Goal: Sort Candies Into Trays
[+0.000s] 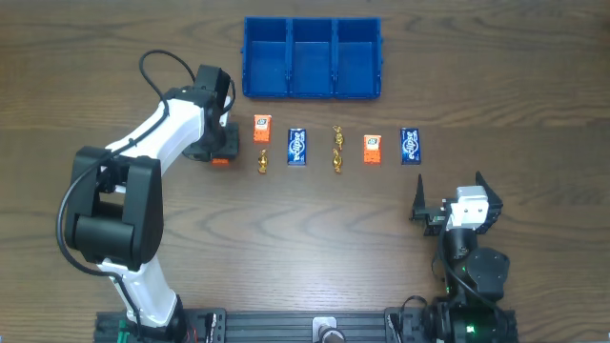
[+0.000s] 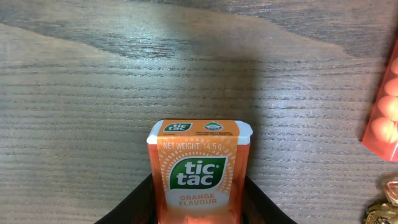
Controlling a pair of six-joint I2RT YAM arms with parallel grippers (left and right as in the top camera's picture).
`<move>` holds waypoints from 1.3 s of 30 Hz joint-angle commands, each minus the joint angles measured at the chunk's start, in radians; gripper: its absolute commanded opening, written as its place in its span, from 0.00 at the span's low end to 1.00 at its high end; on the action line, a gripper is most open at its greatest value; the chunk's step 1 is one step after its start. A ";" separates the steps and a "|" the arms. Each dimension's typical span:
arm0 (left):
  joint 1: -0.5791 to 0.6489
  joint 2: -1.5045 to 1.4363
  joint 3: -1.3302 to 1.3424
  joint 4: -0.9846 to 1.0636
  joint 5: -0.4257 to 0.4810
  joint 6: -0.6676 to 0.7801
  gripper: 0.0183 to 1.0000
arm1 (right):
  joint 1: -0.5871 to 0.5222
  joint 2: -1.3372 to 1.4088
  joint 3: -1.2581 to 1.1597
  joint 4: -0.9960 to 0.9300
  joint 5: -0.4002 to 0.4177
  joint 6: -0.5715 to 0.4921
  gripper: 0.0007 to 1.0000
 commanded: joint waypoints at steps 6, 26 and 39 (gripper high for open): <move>-0.040 0.013 0.239 -0.163 -0.019 -0.034 0.19 | 0.000 -0.002 -0.001 -0.009 0.004 -0.014 1.00; -0.159 0.109 0.804 -0.136 -0.050 -0.083 0.22 | 0.000 -0.002 -0.001 -0.009 0.004 -0.013 1.00; -0.145 0.314 0.938 -0.177 -0.100 -0.102 0.22 | 0.000 -0.002 -0.001 -0.009 0.004 -0.014 1.00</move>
